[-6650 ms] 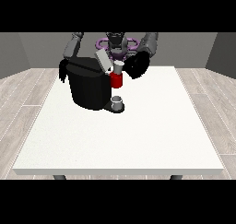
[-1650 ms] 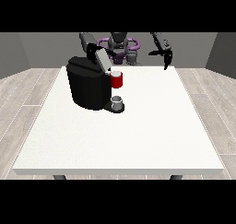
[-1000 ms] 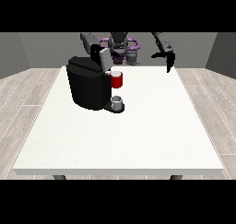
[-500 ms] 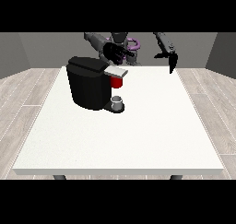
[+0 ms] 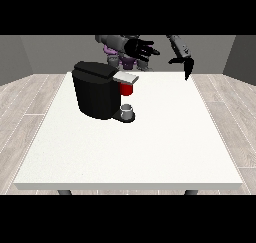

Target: Insert the coffee pod into the coffee machine and close the lid

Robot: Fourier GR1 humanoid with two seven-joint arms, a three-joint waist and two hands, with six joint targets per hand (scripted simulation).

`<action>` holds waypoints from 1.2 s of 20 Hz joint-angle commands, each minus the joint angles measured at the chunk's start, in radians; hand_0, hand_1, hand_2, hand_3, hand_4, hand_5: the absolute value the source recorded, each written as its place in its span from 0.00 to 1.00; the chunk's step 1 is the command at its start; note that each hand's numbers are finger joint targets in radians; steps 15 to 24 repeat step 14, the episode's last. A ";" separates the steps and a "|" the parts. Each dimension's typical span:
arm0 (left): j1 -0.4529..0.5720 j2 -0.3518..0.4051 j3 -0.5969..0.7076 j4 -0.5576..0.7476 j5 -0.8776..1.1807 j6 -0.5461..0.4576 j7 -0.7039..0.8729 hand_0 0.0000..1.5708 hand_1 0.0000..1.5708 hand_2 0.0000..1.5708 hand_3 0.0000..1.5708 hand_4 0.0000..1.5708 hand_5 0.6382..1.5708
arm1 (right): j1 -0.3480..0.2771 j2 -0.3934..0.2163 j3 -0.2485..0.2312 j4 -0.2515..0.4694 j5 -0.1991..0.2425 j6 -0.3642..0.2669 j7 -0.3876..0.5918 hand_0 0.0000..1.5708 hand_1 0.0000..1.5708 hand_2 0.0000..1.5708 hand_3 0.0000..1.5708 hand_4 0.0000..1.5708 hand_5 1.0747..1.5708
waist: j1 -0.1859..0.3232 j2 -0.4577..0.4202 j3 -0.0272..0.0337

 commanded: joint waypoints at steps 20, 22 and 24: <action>0.068 -0.035 -0.040 0.060 -0.032 0.009 -0.077 0.00 0.00 0.00 0.00 0.11 1.00 | 0.331 0.012 0.367 -0.115 -0.214 0.117 -0.244 0.00 0.00 0.00 0.00 0.29 1.00 | 0.002 -0.069 0.0007; 0.068 -0.035 -0.040 0.060 -0.032 0.009 -0.077 0.00 0.00 0.00 0.00 0.11 1.00 | 0.331 0.012 0.367 -0.115 -0.214 0.117 -0.244 0.00 0.00 0.00 0.00 0.29 1.00 | 0.002 -0.069 0.0007; 0.068 -0.035 -0.040 0.060 -0.032 0.009 -0.077 0.00 0.00 0.00 0.00 0.11 1.00 | 0.331 0.012 0.367 -0.115 -0.214 0.117 -0.244 0.00 0.00 0.00 0.00 0.29 1.00 | 0.002 -0.069 0.0007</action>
